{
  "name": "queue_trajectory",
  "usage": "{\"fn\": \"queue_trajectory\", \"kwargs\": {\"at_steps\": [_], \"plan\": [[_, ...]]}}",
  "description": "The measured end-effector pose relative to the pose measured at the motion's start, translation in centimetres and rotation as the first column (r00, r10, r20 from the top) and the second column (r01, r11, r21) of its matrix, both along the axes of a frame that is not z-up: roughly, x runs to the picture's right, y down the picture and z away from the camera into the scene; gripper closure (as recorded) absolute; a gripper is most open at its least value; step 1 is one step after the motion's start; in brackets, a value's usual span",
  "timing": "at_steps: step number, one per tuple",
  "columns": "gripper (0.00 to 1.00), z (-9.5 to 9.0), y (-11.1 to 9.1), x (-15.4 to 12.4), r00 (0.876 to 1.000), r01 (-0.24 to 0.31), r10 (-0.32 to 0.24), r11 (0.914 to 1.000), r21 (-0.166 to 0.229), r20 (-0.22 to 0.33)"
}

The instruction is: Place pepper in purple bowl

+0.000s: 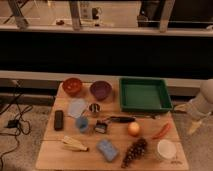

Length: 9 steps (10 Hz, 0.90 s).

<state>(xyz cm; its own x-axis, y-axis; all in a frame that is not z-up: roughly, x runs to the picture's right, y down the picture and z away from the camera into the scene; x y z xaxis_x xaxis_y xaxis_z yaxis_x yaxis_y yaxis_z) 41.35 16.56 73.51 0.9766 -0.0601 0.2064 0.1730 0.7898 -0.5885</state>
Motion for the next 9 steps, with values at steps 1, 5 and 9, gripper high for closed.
{"fn": "queue_trajectory", "kwargs": {"at_steps": [1,5,9], "plan": [[0.2,0.5,0.5,-0.3,1.0,0.009,-0.009,0.9998,-0.018,0.014],[0.2,0.9,2.9,-1.9,0.997,0.048,-0.043,0.9956,-0.081,0.065],[0.2,0.7,5.4,-4.1,0.986,0.087,-0.07,0.9899,-0.112,0.154]]}}
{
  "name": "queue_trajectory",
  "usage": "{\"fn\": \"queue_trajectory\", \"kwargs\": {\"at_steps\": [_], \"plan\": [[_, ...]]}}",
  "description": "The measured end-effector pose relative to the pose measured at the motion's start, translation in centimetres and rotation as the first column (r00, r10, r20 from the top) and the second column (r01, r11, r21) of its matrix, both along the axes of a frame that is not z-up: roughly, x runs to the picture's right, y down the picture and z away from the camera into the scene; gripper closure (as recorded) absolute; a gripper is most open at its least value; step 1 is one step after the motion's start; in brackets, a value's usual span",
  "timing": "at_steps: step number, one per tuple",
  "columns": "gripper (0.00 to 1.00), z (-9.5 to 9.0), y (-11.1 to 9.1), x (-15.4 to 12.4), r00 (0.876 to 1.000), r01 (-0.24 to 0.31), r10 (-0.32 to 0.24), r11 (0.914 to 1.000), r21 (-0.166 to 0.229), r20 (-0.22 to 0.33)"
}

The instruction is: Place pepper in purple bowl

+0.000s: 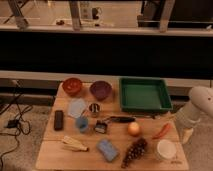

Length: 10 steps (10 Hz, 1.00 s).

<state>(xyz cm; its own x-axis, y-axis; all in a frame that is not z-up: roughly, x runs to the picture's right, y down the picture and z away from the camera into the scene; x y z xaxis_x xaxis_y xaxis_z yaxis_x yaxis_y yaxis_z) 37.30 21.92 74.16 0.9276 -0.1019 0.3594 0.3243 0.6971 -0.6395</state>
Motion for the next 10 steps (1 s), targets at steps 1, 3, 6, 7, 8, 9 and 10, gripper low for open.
{"fn": "queue_trajectory", "kwargs": {"at_steps": [1,3,6,7,8,9,10], "plan": [[0.2,0.2,0.3,-0.5,0.999,0.006,-0.006,1.0,-0.007,0.032],[0.2,0.8,0.8,-1.5,0.996,0.017,-0.015,0.9997,-0.019,0.085],[0.2,1.9,1.5,-2.3,0.988,0.034,-0.027,0.9985,-0.043,0.151],[0.2,2.4,1.8,-2.6,0.985,0.039,-0.03,0.9979,-0.052,0.168],[0.2,2.9,2.0,-2.9,0.983,0.045,-0.033,0.9972,-0.06,0.181],[0.2,3.4,2.2,-3.1,0.982,0.048,-0.035,0.9965,-0.069,0.188],[0.2,3.8,2.3,-3.1,0.981,0.049,-0.035,0.9961,-0.074,0.19]]}}
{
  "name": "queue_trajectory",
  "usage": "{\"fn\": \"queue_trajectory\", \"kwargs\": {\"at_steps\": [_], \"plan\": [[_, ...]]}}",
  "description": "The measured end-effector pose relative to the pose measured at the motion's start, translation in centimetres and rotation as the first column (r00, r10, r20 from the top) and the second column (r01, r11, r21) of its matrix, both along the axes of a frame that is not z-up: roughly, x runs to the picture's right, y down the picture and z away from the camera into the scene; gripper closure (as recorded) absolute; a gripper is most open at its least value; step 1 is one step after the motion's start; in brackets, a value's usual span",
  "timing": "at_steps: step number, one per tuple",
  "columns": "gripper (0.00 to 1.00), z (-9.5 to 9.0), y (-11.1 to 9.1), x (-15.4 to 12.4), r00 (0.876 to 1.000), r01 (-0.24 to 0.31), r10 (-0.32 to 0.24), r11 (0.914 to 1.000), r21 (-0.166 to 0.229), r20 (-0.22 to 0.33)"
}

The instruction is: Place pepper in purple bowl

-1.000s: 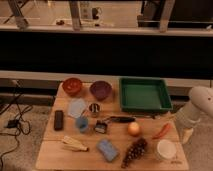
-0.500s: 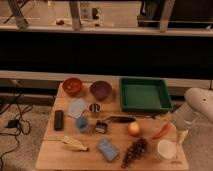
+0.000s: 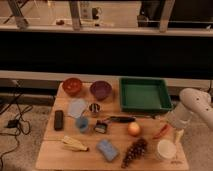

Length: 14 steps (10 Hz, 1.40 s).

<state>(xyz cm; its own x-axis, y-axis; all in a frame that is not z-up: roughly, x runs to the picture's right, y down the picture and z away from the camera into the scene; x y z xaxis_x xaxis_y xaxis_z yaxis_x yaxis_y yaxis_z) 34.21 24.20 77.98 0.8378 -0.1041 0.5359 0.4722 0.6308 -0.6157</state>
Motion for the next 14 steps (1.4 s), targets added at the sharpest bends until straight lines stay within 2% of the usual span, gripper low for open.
{"fn": "queue_trajectory", "kwargs": {"at_steps": [6,14], "plan": [[0.2,1.7,0.4,0.7,1.0,-0.011,0.01,0.9997,-0.021,-0.016],[0.2,2.4,0.7,1.8,0.998,-0.044,0.043,0.9986,-0.029,-0.035]]}}
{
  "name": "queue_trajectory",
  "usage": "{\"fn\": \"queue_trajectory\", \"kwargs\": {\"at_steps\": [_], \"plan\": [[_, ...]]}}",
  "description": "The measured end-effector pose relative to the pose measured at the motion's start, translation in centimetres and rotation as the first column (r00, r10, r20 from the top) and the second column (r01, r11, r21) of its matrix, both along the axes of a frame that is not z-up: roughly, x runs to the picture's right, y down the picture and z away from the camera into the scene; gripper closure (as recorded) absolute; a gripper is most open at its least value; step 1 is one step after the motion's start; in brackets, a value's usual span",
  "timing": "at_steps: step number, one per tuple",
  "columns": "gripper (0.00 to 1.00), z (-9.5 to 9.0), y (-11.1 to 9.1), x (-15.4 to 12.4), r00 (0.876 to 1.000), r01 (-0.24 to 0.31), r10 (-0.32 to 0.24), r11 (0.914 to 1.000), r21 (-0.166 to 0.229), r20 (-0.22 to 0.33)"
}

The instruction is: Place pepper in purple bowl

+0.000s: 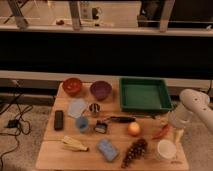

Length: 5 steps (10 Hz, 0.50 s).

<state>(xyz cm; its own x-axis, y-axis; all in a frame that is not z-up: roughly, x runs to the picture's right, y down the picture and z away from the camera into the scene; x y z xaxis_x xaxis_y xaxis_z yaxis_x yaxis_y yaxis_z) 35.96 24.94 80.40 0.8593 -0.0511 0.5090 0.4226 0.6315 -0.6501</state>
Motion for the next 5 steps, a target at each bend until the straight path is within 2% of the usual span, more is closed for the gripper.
{"fn": "queue_trajectory", "kwargs": {"at_steps": [4,5], "plan": [[0.2,0.15,0.12,0.24,1.0,-0.015,0.015,0.9999,-0.002,0.001],[0.23,0.17,0.13,0.32,1.0,-0.018,0.018,0.9998,-0.002,0.001]]}}
